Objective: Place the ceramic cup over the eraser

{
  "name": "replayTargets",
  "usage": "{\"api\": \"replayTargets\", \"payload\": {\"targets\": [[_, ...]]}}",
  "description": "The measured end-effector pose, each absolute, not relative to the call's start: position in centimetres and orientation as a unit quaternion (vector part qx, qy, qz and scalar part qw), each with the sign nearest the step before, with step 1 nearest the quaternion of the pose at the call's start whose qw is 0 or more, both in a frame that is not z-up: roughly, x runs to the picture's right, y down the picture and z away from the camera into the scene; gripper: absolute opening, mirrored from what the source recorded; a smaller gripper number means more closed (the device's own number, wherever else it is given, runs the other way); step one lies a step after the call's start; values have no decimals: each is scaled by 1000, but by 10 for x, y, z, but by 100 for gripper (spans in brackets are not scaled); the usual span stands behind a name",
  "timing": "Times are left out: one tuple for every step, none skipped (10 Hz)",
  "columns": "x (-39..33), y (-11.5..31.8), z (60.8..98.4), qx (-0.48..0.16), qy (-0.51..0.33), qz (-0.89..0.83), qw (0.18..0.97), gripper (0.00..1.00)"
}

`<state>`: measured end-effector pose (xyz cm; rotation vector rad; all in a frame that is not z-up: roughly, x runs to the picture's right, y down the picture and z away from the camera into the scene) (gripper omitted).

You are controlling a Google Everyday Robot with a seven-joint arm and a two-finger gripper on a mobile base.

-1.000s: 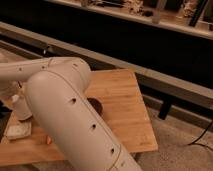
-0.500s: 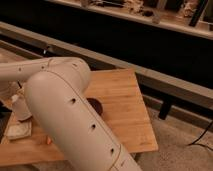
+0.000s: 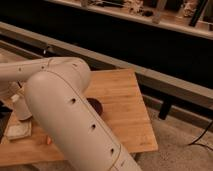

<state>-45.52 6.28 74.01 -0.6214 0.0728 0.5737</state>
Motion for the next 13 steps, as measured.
{"api": "replayTargets", "payload": {"targets": [[-455,63,740,-301,35,278,911,80],[-455,63,740,-301,35,278,911,80],[-455,62,740,-301,35,278,912,80],[-454,59,739,-294,35,277,914,80],[-450,49,734,-276,36,281,918,80],[-440,36,728,-254,41,289,922,80],[-426,25,720,-230,51,299,925,80],[-418,20,715,-219,55,307,925,80],[-409,19,707,-206,63,314,925,80],[-404,21,702,-202,68,319,923,80],[-400,22,699,-199,74,324,922,80],[-399,22,699,-199,75,324,922,80],[-399,22,699,-199,75,324,922,80]]}}
